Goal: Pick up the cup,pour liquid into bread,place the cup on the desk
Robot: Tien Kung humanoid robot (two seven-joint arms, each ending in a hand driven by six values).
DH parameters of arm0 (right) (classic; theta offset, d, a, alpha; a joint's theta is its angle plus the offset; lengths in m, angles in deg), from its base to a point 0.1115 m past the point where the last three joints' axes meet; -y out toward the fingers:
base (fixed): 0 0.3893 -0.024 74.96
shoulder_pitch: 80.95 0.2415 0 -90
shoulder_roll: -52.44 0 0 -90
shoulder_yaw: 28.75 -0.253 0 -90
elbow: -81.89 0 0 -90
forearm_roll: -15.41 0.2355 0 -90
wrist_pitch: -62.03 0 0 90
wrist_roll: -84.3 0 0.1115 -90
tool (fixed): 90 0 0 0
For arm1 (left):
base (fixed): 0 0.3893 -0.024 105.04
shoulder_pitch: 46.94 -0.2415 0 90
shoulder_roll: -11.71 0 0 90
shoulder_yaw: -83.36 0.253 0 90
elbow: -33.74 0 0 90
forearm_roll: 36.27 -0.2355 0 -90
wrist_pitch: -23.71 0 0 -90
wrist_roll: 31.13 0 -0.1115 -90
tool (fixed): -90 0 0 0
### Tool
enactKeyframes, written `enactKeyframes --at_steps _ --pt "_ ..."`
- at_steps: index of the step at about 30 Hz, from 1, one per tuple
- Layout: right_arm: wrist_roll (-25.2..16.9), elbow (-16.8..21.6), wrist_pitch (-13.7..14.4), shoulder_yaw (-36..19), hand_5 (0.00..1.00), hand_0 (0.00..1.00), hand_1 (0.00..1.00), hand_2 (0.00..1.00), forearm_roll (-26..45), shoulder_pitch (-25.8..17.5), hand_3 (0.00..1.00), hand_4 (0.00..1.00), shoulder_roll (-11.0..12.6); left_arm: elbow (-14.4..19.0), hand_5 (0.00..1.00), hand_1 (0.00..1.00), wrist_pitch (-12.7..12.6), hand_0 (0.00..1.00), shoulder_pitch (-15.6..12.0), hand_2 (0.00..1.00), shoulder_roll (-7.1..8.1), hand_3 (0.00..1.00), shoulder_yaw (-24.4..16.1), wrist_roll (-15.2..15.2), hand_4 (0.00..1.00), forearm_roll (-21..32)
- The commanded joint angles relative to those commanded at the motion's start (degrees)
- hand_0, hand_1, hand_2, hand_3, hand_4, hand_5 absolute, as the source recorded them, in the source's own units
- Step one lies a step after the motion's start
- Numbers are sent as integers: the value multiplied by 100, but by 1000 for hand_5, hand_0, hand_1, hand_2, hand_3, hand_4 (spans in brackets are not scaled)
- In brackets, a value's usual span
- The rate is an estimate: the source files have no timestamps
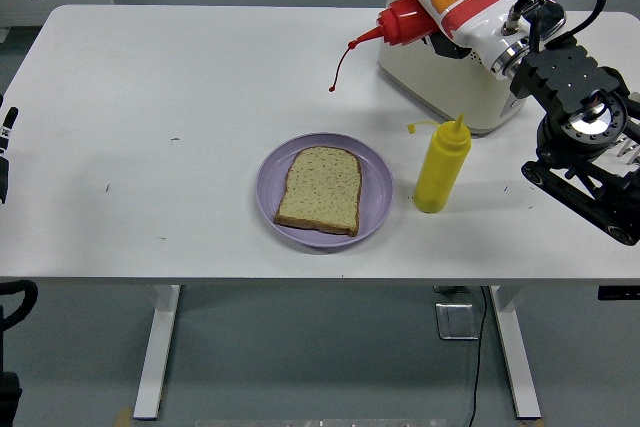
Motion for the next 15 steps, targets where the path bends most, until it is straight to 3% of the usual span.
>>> enactKeyframes --at_steps 4,7,15 --pt "-81 48 -66 773 2 44 109 263 0 40 399 620 -131 0 998 853 11 839 22 874 -9 756 27 0 667 -10" --pt "-44 37 -64 782 2 44 109 263 0 -23 399 620 -182 0 998 853 13 839 17 874 -13 756 39 3 667 -14" --pt "204 134 247 -105 2 44 115 267 0 -218 397 617 -57 2 998 855 6 840 6 874 -13 758 12 1 668 -15"
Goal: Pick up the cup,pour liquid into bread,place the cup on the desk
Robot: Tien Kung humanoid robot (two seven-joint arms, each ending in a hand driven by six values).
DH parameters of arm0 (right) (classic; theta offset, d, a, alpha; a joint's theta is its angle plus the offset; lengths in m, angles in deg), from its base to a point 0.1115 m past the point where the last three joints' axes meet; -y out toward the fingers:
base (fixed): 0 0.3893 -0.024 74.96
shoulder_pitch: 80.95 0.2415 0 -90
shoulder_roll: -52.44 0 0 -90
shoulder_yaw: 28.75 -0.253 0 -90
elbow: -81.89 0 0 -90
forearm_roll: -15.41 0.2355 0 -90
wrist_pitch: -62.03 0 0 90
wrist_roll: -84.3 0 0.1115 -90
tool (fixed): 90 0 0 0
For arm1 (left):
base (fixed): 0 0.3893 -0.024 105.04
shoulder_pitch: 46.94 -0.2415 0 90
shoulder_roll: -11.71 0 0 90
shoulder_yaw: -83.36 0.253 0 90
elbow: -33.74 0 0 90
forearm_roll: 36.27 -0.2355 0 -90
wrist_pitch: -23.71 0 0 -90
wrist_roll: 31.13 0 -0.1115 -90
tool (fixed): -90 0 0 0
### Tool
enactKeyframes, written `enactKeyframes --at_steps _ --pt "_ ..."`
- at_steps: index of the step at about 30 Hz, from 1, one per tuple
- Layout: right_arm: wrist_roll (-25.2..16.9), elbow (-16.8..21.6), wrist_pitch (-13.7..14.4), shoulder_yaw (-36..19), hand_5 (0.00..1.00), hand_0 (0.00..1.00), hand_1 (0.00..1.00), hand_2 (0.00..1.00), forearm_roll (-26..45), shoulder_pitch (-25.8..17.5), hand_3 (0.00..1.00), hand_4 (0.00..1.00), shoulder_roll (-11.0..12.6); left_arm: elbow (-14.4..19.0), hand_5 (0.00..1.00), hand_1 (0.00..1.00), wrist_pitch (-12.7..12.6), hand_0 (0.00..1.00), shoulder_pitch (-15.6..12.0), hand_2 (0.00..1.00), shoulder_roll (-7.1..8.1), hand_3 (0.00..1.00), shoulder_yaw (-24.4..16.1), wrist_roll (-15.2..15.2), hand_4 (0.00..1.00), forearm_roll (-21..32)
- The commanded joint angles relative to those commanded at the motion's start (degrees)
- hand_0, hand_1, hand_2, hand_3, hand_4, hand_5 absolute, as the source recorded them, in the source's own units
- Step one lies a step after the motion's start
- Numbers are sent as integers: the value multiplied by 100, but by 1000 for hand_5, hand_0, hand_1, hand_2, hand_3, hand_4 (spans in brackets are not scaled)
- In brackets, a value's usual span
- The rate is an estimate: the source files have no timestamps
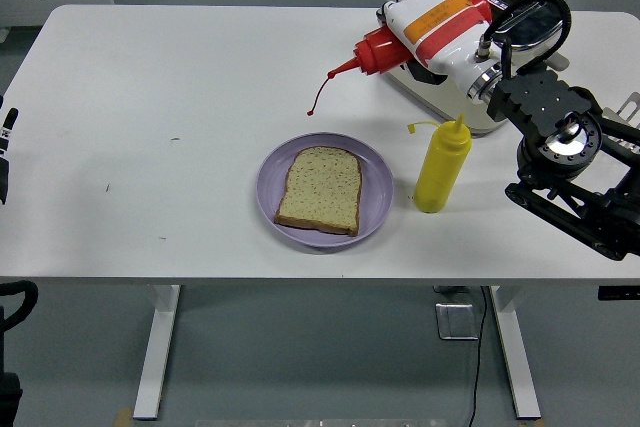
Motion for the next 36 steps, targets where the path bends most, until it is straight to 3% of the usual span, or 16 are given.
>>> enactKeyframes --at_steps 6,10,13,15,22,36 --pt "161 163 531 -780 2 45 118 270 0 -380 398 616 9 1 998 856 -1 840 14 875 2 758 -2 0 666 3" --pt "122 564 1307 -1653 2 45 118 270 244 -995 398 616 -86 2 998 856 -3 840 18 875 2 758 -6 -2 666 5" --pt "-278 844 1779 -2365 2 54 134 271 895 -1444 396 613 -199 1 998 854 -5 839 23 875 3 758 -3 -1 665 6" --pt "-502 920 1898 -2760 2 54 134 271 1342 -1614 396 613 -231 2 998 854 -6 839 24 875 4 758 -3 -2 665 6" --pt "-1676 878 1898 -4227 2 51 135 272 3055 -2454 392 609 -438 -4 998 855 -9 840 28 874 5 757 25 2 665 8" --pt "-2558 663 1898 -4578 2 54 140 273 6407 -3340 387 600 -568 -7 998 854 -18 839 42 873 13 757 46 7 664 14"
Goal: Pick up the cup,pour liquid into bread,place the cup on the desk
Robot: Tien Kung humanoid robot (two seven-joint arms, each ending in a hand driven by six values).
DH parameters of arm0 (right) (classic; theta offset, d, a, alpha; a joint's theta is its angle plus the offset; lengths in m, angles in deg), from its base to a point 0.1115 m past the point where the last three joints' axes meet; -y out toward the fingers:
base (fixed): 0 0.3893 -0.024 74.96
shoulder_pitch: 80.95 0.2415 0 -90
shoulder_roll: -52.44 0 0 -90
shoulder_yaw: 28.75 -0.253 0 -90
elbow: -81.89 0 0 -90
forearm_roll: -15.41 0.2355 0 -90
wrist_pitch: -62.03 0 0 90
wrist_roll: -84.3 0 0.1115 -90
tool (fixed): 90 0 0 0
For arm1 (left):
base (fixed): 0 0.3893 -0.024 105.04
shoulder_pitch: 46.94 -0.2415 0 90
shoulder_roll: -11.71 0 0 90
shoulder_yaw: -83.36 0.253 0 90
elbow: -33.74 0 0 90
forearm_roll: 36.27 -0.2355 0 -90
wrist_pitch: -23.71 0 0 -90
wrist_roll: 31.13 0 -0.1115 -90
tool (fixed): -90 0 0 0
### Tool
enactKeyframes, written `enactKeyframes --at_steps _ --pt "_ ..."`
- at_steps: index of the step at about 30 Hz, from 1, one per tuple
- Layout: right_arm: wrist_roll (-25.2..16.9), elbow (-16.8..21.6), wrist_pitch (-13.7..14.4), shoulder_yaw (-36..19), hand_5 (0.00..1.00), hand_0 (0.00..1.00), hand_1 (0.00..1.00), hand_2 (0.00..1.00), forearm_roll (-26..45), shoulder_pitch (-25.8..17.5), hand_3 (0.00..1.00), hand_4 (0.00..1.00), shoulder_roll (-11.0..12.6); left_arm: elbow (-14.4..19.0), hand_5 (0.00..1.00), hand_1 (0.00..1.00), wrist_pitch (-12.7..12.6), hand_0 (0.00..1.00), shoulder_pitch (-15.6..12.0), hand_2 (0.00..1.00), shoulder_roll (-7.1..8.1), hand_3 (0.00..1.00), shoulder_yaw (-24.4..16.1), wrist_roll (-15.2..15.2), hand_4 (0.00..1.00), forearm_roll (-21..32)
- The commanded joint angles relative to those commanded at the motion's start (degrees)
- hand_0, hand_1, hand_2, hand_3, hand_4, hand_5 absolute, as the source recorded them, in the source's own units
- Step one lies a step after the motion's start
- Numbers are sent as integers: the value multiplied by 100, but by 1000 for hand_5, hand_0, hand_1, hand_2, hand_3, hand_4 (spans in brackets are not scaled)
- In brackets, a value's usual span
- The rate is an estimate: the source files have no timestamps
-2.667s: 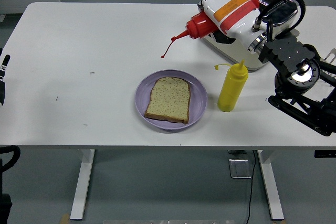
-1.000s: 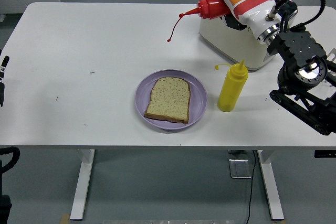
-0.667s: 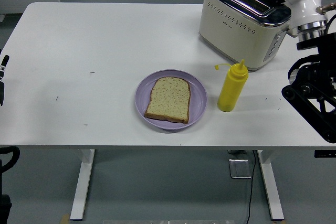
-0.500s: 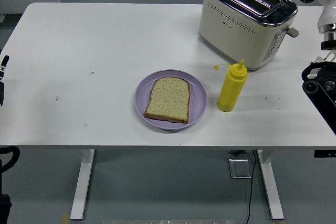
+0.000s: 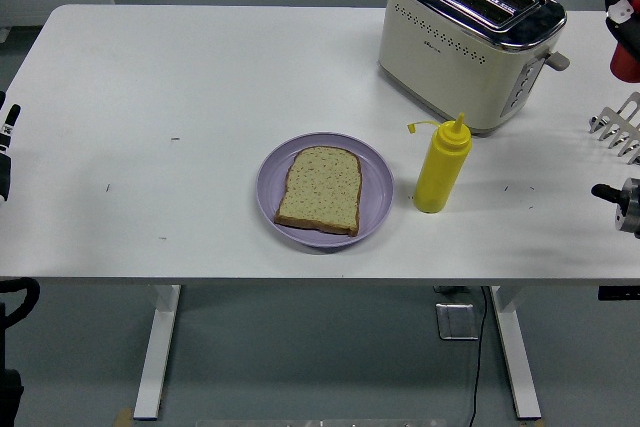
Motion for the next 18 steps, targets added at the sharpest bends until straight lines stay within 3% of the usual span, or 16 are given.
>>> enactKeyframes --at_steps 6,10,18 --pt "-381 -157 0 -56 2 59 145 271 1463 -190 386 591 -35 -1 998 853 -1 839 -3 873 1 758 11 1 664 2" --pt "-387 -279 0 -117 2 59 145 271 2298 -270 386 591 -61 -3 998 853 -1 839 -4 873 1 758 25 2 664 4" --pt "-425 -606 0 -32 2 70 153 269 1896 -436 379 579 -86 -2 998 853 -5 839 0 872 8 757 39 1 665 9"
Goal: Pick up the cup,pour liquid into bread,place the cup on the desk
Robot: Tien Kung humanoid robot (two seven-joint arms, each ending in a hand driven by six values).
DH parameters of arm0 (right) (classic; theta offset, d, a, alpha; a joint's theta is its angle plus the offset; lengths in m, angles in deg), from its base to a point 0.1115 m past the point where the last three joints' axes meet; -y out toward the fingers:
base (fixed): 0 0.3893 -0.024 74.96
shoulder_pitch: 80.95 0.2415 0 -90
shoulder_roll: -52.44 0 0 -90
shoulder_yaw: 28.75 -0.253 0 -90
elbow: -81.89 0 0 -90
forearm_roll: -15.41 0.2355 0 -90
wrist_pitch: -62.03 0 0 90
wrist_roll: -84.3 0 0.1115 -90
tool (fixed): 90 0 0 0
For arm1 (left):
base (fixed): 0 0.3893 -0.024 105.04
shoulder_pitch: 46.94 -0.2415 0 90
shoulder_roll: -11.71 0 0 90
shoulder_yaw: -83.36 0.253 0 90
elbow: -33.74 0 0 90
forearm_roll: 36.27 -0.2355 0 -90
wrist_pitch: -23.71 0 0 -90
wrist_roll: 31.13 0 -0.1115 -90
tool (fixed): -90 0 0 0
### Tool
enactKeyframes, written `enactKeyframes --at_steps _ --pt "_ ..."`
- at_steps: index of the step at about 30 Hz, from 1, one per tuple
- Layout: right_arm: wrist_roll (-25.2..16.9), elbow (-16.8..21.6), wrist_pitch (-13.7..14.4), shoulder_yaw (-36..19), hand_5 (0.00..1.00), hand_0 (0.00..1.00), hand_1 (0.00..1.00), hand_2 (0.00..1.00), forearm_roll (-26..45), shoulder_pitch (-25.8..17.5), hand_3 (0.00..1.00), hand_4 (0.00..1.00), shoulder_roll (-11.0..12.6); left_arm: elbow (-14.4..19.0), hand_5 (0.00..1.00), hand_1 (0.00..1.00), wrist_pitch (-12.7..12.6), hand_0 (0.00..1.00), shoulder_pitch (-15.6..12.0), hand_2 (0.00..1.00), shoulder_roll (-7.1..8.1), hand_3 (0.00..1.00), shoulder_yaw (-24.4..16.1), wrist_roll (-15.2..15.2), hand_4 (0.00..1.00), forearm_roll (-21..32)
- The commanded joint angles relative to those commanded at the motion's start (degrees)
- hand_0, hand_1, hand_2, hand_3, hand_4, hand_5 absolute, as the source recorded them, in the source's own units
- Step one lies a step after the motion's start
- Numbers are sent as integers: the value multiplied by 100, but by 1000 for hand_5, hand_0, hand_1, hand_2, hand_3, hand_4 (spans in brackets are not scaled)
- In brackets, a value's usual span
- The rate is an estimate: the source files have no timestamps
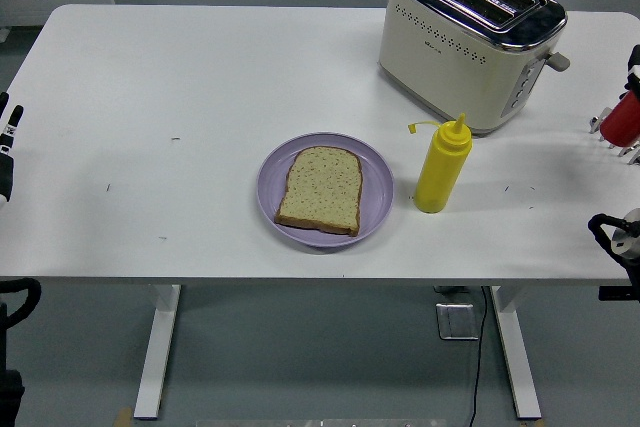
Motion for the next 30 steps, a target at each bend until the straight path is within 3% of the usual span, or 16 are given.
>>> enactKeyframes --at_steps 9,11,12,16,30 --pt "-394 -326 0 356 2 97 159 271 -227 -61 380 576 -83 -1 998 850 1 839 -10 872 3 758 27 -2 665 0" --pt "-663 -498 0 531 2 97 159 271 -46 -37 380 576 -115 -3 998 850 0 839 -16 872 3 758 32 -2 665 0" --pt "-850 -616 0 630 2 162 198 279 74 -19 382 572 -138 -4 998 850 0 838 -19 872 2 758 34 -3 666 0" --pt "-1279 -869 0 872 2 162 198 279 358 29 382 572 -184 -5 998 850 0 838 -31 872 2 758 42 -3 666 -1" --pt "-1839 -1271 0 1881 2 201 237 307 990 240 384 569 -303 -6 998 849 -1 838 -26 872 3 758 21 -1 668 0"
